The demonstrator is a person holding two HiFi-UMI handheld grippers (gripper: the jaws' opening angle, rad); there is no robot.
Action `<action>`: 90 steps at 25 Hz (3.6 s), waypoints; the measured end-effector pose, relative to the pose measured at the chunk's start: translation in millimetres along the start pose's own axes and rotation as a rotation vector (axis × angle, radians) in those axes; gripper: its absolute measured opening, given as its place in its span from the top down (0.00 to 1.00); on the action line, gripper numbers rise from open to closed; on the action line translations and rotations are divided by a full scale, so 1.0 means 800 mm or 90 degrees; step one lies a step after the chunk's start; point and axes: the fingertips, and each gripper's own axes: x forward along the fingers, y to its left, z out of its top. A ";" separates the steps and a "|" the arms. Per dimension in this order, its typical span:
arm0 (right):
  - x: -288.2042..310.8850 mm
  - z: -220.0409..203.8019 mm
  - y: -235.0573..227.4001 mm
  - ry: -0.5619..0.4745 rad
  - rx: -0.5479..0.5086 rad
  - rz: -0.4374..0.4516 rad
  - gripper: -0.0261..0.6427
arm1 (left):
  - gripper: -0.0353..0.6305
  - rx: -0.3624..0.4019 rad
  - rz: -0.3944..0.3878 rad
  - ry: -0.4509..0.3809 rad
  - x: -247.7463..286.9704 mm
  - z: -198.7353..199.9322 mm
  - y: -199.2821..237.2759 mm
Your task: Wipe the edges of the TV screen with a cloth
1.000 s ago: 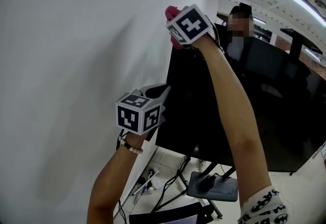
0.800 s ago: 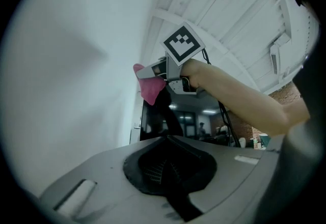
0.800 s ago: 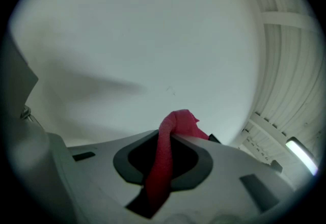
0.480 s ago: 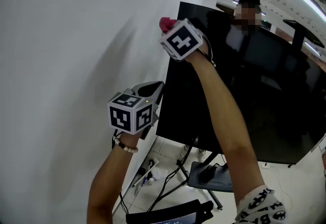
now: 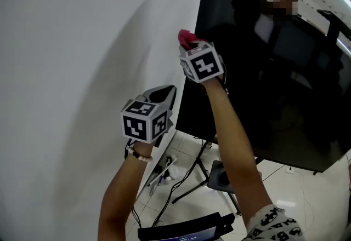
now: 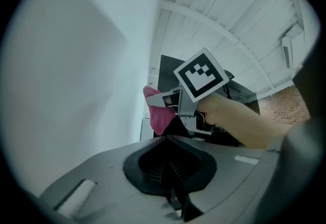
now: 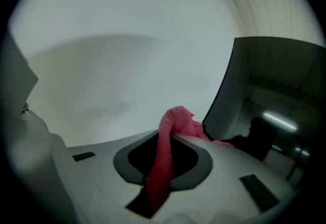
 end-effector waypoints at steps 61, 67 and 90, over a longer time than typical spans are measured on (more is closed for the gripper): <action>-0.023 -0.577 0.230 0.222 0.694 -0.116 0.87 | 0.96 -0.122 -0.011 0.230 -0.042 -0.278 -0.044; -0.077 -0.607 0.190 0.234 0.677 -0.141 0.87 | 0.96 -0.120 -0.036 0.260 -0.008 -0.307 -0.075; -0.367 -0.791 -0.017 0.278 0.673 -0.316 0.87 | 0.96 -0.133 -0.160 0.299 0.075 -0.367 -0.340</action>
